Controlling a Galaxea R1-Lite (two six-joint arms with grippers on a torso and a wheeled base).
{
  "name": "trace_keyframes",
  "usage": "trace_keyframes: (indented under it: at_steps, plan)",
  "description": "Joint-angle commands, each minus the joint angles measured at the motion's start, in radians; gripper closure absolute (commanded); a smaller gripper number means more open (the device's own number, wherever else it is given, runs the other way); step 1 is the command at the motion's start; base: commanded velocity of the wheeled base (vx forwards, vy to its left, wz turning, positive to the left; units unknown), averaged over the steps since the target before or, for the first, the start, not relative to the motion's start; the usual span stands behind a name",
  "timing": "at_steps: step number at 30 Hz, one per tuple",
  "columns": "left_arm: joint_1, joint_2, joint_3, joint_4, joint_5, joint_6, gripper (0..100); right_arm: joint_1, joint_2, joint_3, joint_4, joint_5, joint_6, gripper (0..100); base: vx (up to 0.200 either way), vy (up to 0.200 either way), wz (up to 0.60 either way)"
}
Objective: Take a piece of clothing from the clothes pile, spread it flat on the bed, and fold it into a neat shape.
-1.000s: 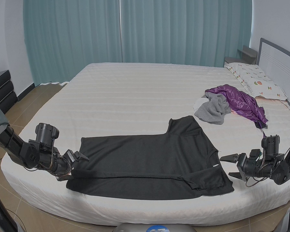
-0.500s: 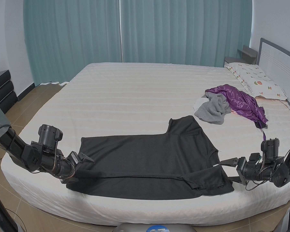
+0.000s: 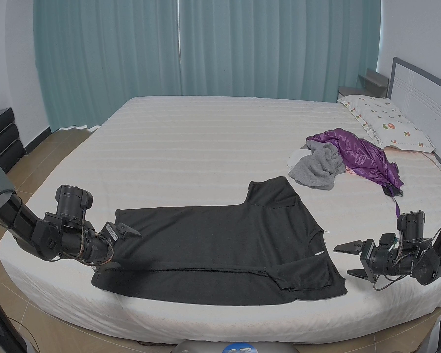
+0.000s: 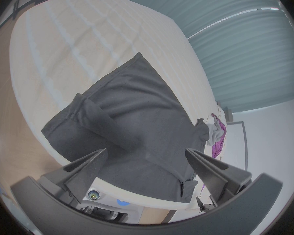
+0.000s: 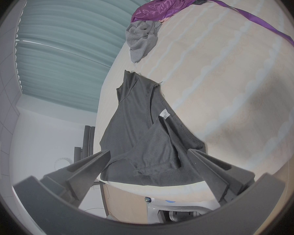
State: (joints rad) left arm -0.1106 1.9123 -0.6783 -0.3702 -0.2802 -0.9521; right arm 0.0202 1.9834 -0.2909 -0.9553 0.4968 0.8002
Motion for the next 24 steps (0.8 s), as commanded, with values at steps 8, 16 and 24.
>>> trace_keyframes:
  at_steps: [8, 16, 24]
  plan:
    - [-0.004, -0.015, 0.068, -0.006, 0.004, 0.035, 0, 0.0, 0.005, 0.007, -0.003, 0.0, -0.001, 0, 0.0, 0.0, 0.0]
    - [-0.012, 0.008, 0.118, -0.001, 0.007, 0.124, 0, 0.001, 0.005, 0.012, -0.003, 0.0, -0.003, 0, 0.0, 0.0, 0.0]
    - [-0.015, 0.056, 0.112, -0.001, 0.042, 0.127, 0, 0.001, 0.017, 0.012, -0.005, 0.0, -0.009, 0, 0.0, 0.0, 0.0]
